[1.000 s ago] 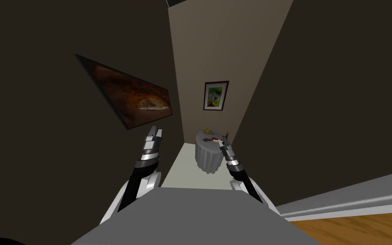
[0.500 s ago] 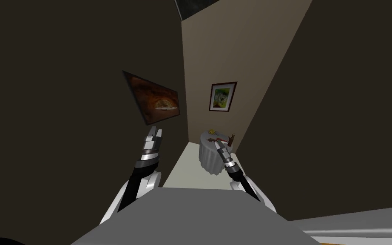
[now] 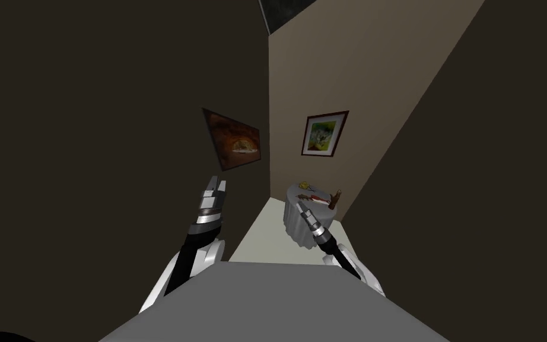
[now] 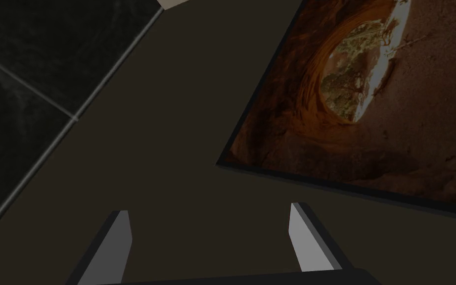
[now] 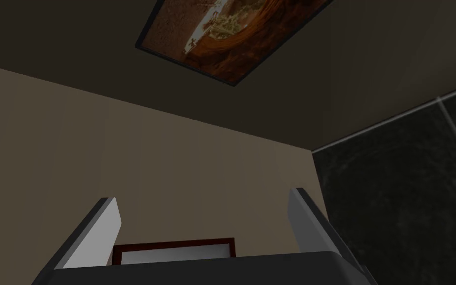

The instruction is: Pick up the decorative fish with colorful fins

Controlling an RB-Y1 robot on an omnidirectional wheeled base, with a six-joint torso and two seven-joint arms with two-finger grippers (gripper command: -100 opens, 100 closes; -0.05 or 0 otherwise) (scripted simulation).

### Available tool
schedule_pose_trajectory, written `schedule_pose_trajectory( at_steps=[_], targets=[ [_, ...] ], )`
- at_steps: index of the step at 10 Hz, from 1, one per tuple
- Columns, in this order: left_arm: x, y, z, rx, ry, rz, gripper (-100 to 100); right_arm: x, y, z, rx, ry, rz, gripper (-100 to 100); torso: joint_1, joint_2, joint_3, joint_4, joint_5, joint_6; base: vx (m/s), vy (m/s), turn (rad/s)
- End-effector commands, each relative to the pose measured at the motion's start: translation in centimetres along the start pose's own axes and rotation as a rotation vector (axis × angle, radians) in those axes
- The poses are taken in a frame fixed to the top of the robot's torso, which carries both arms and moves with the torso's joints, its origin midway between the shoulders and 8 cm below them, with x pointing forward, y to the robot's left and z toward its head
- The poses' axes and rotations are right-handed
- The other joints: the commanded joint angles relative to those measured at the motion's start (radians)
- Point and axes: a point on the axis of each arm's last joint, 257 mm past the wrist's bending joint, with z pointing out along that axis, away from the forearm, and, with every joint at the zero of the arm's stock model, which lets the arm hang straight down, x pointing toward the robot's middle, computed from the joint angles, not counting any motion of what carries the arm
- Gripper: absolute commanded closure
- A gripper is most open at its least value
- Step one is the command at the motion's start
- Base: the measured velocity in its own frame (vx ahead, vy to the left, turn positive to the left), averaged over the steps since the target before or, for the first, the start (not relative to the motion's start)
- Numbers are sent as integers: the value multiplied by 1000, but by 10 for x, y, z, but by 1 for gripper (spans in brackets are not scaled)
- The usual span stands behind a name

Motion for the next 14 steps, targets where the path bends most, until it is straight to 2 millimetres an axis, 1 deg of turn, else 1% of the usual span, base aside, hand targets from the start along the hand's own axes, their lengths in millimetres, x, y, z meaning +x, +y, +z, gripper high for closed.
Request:
schedule_pose_trajectory(
  at_steps=[1,2,3,4,5,6,7,8,9,10,11,12,13,14],
  targets=[
    [0,0,0,0,0,0,0,5,-12,-5,24,33,-12,-100,0,0,0,0,0,0,-23,6,159],
    [0,0,0,0,0,0,0,15,-24,-10,40,100,-44,-100,-1,0,0,0,0,2,-23,14,266],
    [0,0,0,0,0,0,0,15,-30,-13,55,101,-44,-100,-1,-1,0,0,0,1,-16,6,163],
    [0,0,0,0,0,0,0,23,-39,-17,64,167,-79,-100,-1,-1,0,0,0,2,-14,8,261],
    [0,0,0,0,0,0,0,21,-49,-23,89,171,-83,-100,-1,-1,-1,0,0,1,-9,0,177],
    [0,0,0,0,0,0,0,27,-60,-29,102,236,-121,-100,-2,-1,-1,0,0,2,-6,4,299],
    [0,0,0,0,0,0,0,25,-70,-35,127,243,-128,-100,-2,-2,-1,0,0,1,-2,-3,189],
    [0,0,0,0,0,0,0,28,-81,-42,140,306,-169,-100,-2,-2,-1,0,0,2,0,0,347],
    [0,0,0,0,0,0,0,24,-90,-49,167,314,-178,-100,-2,-2,-1,0,0,1,2,-8,166],
    [0,0,0,0,0,0,0,25,-101,-57,182,377,-222,-100,-3,-2,-1,-1,0,2,6,-6,275],
    [0,0,0,0,0,0,0,19,-111,-66,210,386,-234,-100,-3,-3,-2,-1,-1,1,8,-12,180],
    [0,0,0,0,0,0,0,17,-121,-74,227,450,-282,-100,-3,-3,-2,-1,-1,2,15,-14,324],
    [0,0,0,0,0,0,0,9,-131,-84,257,458,-294,-100,-3,-3,-2,-1,-1,1,15,-19,144],
    [0,0,0,0,0,0,0,7,-141,-93,275,516,-337,-100,-3,-3,-2,-1,-1,2,15,-19,280]
  ],
)
